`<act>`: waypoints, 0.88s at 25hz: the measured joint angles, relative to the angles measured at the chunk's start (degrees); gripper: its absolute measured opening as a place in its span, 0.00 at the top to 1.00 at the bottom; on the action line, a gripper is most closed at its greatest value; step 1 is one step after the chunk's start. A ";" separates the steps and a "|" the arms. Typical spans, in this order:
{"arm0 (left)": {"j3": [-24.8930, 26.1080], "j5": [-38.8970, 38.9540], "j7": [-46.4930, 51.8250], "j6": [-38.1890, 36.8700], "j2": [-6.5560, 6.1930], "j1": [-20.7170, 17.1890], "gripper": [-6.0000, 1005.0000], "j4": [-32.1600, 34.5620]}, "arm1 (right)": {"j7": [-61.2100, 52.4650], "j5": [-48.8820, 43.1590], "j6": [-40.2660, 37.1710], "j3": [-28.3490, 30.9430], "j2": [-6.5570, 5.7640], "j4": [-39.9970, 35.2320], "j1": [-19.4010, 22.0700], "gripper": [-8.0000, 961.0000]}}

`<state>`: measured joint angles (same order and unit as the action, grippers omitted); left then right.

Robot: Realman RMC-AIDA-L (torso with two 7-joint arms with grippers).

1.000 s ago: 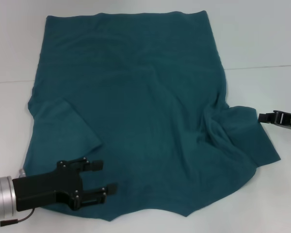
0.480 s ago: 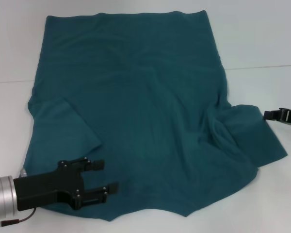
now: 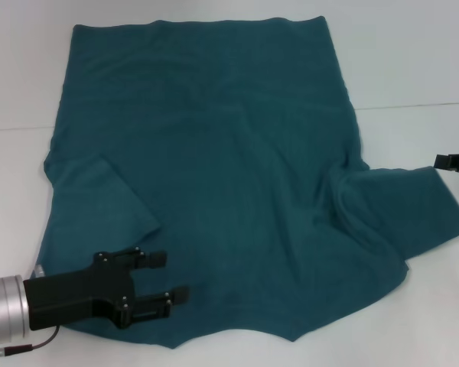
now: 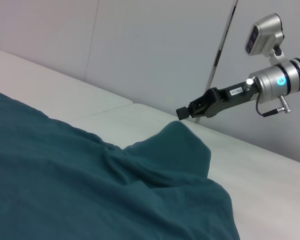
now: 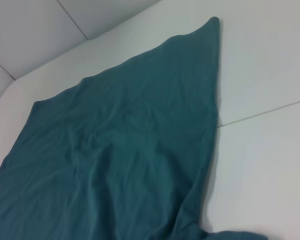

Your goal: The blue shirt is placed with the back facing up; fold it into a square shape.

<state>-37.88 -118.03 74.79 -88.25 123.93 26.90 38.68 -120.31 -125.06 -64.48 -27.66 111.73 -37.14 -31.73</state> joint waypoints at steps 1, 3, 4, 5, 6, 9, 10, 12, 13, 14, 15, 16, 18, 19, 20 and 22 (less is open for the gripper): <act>0.00 0.04 0.08 0.00 0.00 0.02 0.25 -0.02 | 0.00 0.00 -0.07 -0.02 -0.10 -0.02 -0.10 0.99; -0.02 0.35 0.29 -0.01 0.00 0.08 0.25 -0.08 | 0.02 0.00 -0.23 -0.02 -0.25 -0.07 -0.40 0.99; -0.03 0.45 0.34 -0.03 0.00 0.09 0.25 -0.11 | 0.04 0.00 -0.30 -0.02 -0.31 -0.13 -0.53 0.99; -0.03 0.51 0.40 -0.06 0.00 0.09 0.25 -0.11 | 0.03 0.00 -0.38 -0.02 -0.33 -0.46 -0.63 0.99; -0.03 0.53 0.48 -0.11 0.00 0.09 0.25 -0.11 | 0.01 0.00 -0.45 -0.07 -0.34 -0.90 -0.75 0.99; -0.02 0.64 0.63 -0.14 0.00 0.09 0.25 -0.15 | -0.22 -0.03 -0.58 -0.34 -0.21 -2.03 -1.20 0.99; -0.01 0.70 0.66 -0.15 0.00 0.09 0.25 -0.19 | -0.33 -0.10 -0.71 -0.43 -0.21 -2.11 -1.36 0.99; 0.00 0.73 0.86 -0.13 0.00 0.09 0.25 -0.23 | -0.42 -0.31 -0.69 -0.58 -0.27 -2.01 -1.51 0.99; 0.01 0.74 1.05 -0.08 0.00 0.09 0.25 -0.26 | -0.58 -0.48 -0.53 -0.75 -0.30 -1.81 -1.53 0.99; 0.00 0.74 1.19 -0.03 0.00 0.09 0.25 -0.27 | -0.92 -0.73 -0.22 -0.92 -0.33 -1.62 -1.54 0.99; 0.00 0.75 1.29 -0.01 0.00 0.09 0.25 -0.28 | -1.37 -1.09 0.11 -1.09 -0.36 -1.45 -1.52 0.99; 0.01 0.75 1.30 -0.01 0.00 0.09 0.25 -0.28 | -1.90 -1.58 0.51 -1.23 -0.34 -1.40 -1.43 0.99; 0.01 0.77 1.32 0.00 0.00 0.09 0.25 -0.28 | -2.70 -2.56 1.14 -1.34 -0.19 -1.33 -1.14 0.99; 0.01 0.77 1.32 0.02 0.00 0.09 0.25 -0.28 | -2.81 -2.84 1.23 -1.46 -0.14 -1.26 -1.00 0.99; 0.01 0.78 1.32 0.04 0.00 0.09 0.25 -0.28 | -2.86 -3.04 1.23 -1.66 -0.11 -1.15 -0.89 0.99; -0.06 0.79 1.32 0.08 0.00 0.09 0.25 -0.23 | -2.90 -3.40 1.05 -2.64 -0.07 -0.79 -0.77 0.99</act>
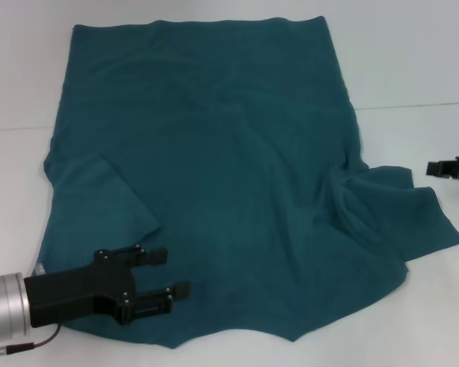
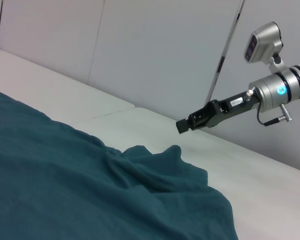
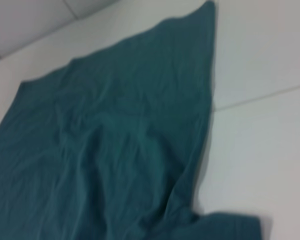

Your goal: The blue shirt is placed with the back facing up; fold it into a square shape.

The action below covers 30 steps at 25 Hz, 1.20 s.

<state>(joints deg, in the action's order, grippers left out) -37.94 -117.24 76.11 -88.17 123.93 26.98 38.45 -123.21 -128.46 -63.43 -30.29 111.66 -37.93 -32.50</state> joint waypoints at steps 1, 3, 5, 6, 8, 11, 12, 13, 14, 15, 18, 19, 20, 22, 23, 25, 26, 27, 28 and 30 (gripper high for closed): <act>-0.04 0.00 0.00 0.00 0.00 0.00 0.25 0.04 | -0.07 -0.13 -0.09 -0.46 0.01 0.13 0.01 0.99; -0.09 0.01 0.00 0.02 0.00 0.00 0.25 0.11 | -1.05 -0.98 -0.18 -1.30 0.02 0.21 0.05 0.91; -0.10 0.01 0.00 0.02 0.00 0.02 0.25 0.12 | -2.89 -2.95 -0.17 -1.60 0.00 0.22 -0.12 0.83; -0.15 0.01 0.00 0.03 0.00 0.04 0.25 0.11 | -3.51 -3.75 -0.08 -1.62 -0.03 0.22 -0.23 0.80; -0.19 0.01 0.00 0.02 0.00 0.05 0.25 0.11 | -4.38 -5.07 0.11 -1.62 -0.12 0.22 -0.39 0.72; -0.03 0.01 0.00 0.03 0.00 0.07 0.25 0.12 | -4.54 -5.29 0.40 -1.38 -0.20 0.05 -0.30 0.61; 0.00 0.01 0.00 0.03 0.00 0.07 0.25 0.12 | -4.54 -5.29 0.65 -1.29 -0.21 -0.07 -0.25 0.57; 0.02 0.01 0.00 0.03 0.00 0.08 0.25 0.12 | -4.55 -5.24 1.25 -1.19 -0.22 -0.10 -0.19 0.57; 0.04 0.01 0.00 0.05 0.00 0.09 0.25 0.13 | -4.55 -5.24 1.25 -1.19 -0.22 -0.10 -0.19 0.56; 0.04 0.01 0.00 0.07 0.00 0.09 0.25 0.13 | -4.56 -5.24 1.74 -1.26 -0.22 -0.03 -0.22 0.55; 0.06 0.01 0.00 0.09 0.00 0.09 0.25 0.14 | -4.57 -5.29 3.07 -1.62 0.15 0.14 -0.50 0.54; 0.07 0.01 0.00 0.11 0.00 0.09 0.25 0.12 | -4.56 -5.31 3.44 -1.65 0.29 0.20 -0.59 0.54; 0.07 0.01 0.01 0.11 0.00 0.09 0.25 0.10 | -4.55 -5.31 3.64 -1.65 0.42 0.30 -0.70 0.54; 0.07 0.01 0.09 0.11 0.00 0.13 0.25 0.08 | -4.33 -5.33 4.39 -1.66 0.73 0.91 -1.05 0.54; 0.07 0.00 0.11 0.11 0.00 0.15 0.25 0.07 | -4.25 -5.34 4.74 -1.66 0.78 1.27 -1.17 0.54; 0.07 0.00 0.16 0.11 0.00 0.19 0.25 0.06 | -4.15 -5.35 5.37 -1.72 0.83 2.03 -1.36 0.54; 0.06 0.00 0.17 0.11 0.00 0.19 0.25 0.04 | -4.14 -5.35 5.67 -1.91 0.83 2.44 -1.42 0.54; 0.07 0.01 0.17 0.11 0.00 0.19 0.25 0.04 | -4.13 -5.36 6.02 -2.12 0.83 2.77 -1.46 0.54; 0.07 0.00 0.18 0.11 0.00 0.19 0.25 0.04 | -4.13 -5.37 6.38 -2.39 0.88 3.01 -1.48 0.54; 0.07 0.00 0.18 0.11 0.00 0.19 0.25 0.04 | -4.17 -5.38 7.05 -2.79 1.05 3.14 -1.50 0.54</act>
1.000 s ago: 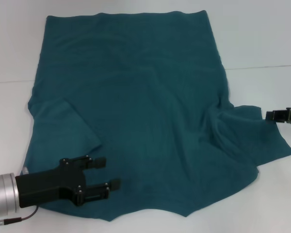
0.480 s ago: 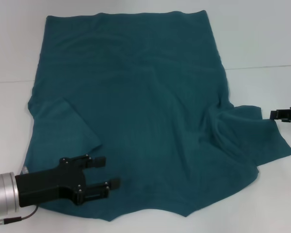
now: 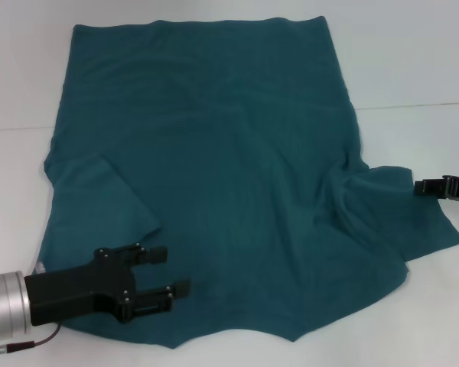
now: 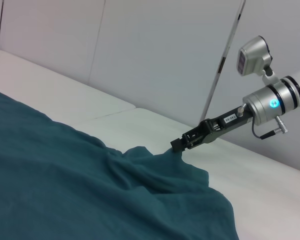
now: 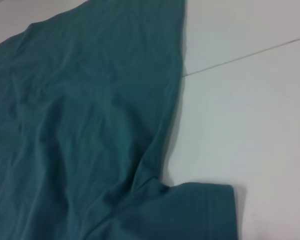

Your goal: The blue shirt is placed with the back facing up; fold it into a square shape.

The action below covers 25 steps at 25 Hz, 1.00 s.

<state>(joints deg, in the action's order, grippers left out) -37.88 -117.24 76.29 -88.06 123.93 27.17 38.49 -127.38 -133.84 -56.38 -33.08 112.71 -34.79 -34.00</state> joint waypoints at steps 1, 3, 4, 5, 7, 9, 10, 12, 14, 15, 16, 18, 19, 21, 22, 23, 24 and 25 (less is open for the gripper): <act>0.00 0.00 0.00 0.00 0.00 0.00 0.25 0.01 | -0.04 -0.01 0.35 -0.07 0.06 0.13 0.00 0.54; 0.00 0.00 0.00 0.00 0.00 -0.01 0.25 0.05 | -0.05 -0.01 0.73 -0.12 0.12 0.50 -0.04 0.55; 0.00 0.00 0.00 0.00 0.00 -0.01 0.25 0.08 | -0.03 0.00 0.92 -0.13 0.18 0.68 -0.05 0.56; -0.01 0.00 0.00 0.00 0.00 -0.01 0.25 0.09 | -0.01 0.02 1.11 -0.13 0.24 0.78 -0.07 0.57; -0.04 -0.01 0.00 0.00 0.00 -0.01 0.25 0.12 | -0.09 0.11 1.61 -0.14 0.41 0.79 -0.08 0.58; -0.09 -0.05 0.00 0.00 0.00 -0.01 0.25 0.16 | -0.13 0.14 1.89 -0.14 0.47 0.78 -0.09 0.59; -0.09 -0.05 0.00 0.00 0.00 -0.01 0.25 0.18 | -0.11 0.15 1.96 -0.14 0.49 0.78 -0.10 0.60; -0.04 -0.06 -0.03 0.00 0.00 -0.01 0.25 0.19 | 0.06 0.22 2.00 -0.16 0.49 0.78 -0.12 0.61; -0.03 -0.08 -0.11 0.00 0.00 -0.01 0.25 0.18 | 0.17 0.25 1.98 -0.20 0.49 0.79 -0.20 0.71; -0.03 -0.08 -0.12 0.00 0.00 -0.01 0.25 0.17 | 0.20 0.26 1.97 -0.22 0.49 0.78 -0.25 0.77; -0.03 -0.09 -0.15 0.00 0.00 -0.01 0.25 0.15 | 0.23 0.27 1.90 -0.22 0.50 0.78 -0.30 0.82; -0.01 -0.09 -0.18 0.00 0.00 -0.02 0.25 0.13 | 0.29 0.31 1.76 -0.23 0.54 0.77 -0.36 0.88; 0.00 -0.09 -0.19 0.00 0.00 -0.01 0.25 0.14 | 0.30 0.32 1.74 -0.23 0.54 0.72 -0.41 0.90; 0.00 -0.10 -0.17 0.00 0.00 -0.01 0.25 0.18 | 0.31 0.33 1.72 -0.17 0.59 0.52 -0.42 0.93; 0.00 -0.10 -0.16 0.00 0.00 -0.01 0.25 0.19 | 0.31 0.34 1.72 -0.04 0.61 0.39 -0.41 0.94; 0.00 -0.10 -0.15 -0.01 0.00 -0.01 0.25 0.19 | 0.31 0.41 1.73 0.10 0.63 0.28 -0.35 0.95; 0.00 -0.10 -0.14 0.00 0.00 -0.02 0.25 0.19 | 0.32 0.54 1.80 0.26 0.63 0.13 -0.22 0.97; 0.00 -0.09 -0.14 0.00 0.00 -0.04 0.25 0.19 | 0.32 0.74 1.86 0.35 0.61 0.03 -0.06 0.98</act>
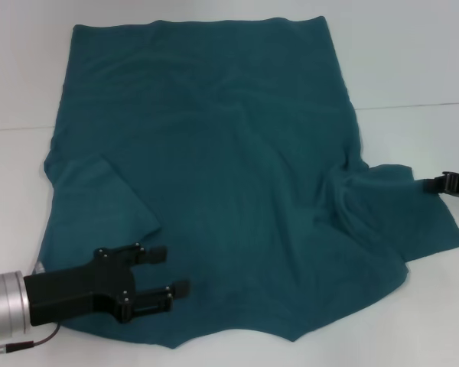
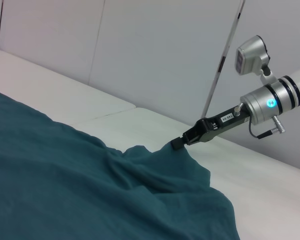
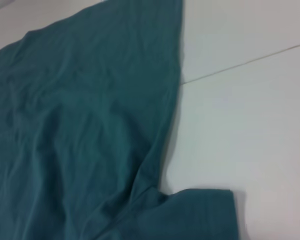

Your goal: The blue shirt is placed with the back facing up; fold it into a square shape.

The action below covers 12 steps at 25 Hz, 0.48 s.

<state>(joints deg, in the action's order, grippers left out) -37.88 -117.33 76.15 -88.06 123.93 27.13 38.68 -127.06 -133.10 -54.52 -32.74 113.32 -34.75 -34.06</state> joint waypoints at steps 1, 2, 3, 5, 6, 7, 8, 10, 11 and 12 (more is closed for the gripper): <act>0.00 0.00 0.00 0.00 0.00 -0.03 0.25 -0.01 | 0.00 0.35 0.06 0.07 -0.06 -0.08 0.19 0.98; 0.00 0.00 0.03 0.00 0.00 -0.04 0.25 -0.02 | 0.01 0.73 0.11 0.11 -0.17 -0.12 0.41 0.98; 0.00 0.00 0.04 0.00 0.00 -0.04 0.25 -0.03 | 0.11 1.46 0.14 0.17 -0.36 -0.13 0.78 0.97; 0.00 0.00 0.09 0.00 0.00 -0.09 0.25 -0.08 | 0.62 2.77 0.15 0.23 -0.67 -0.14 1.30 0.97; 0.00 0.00 0.10 0.00 0.00 -0.12 0.25 -0.11 | 1.01 3.40 0.14 0.26 -0.79 -0.15 1.53 0.96; 0.00 0.00 0.11 0.00 0.00 -0.15 0.25 -0.14 | 1.28 3.76 0.12 0.27 -0.88 -0.16 1.65 0.96; 0.00 0.00 0.12 0.00 0.00 -0.18 0.25 -0.20 | 1.50 4.08 0.12 0.28 -0.98 -0.19 1.69 0.96; 0.00 0.01 0.13 0.00 0.00 -0.22 0.25 -0.24 | 1.85 4.23 0.11 0.29 -1.04 -0.23 1.66 0.95; 0.00 0.03 0.13 0.00 0.00 -0.23 0.25 -0.27 | 2.02 4.28 0.12 0.30 -1.04 -0.27 1.55 0.95; 0.00 0.05 0.14 0.00 0.00 -0.23 0.25 -0.27 | 2.20 4.36 0.12 0.30 -1.04 -0.36 1.43 0.95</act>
<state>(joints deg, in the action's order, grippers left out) -37.88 -117.29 76.29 -88.07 123.93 26.90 38.41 -124.86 -128.74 -54.40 -32.43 112.28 -35.11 -32.63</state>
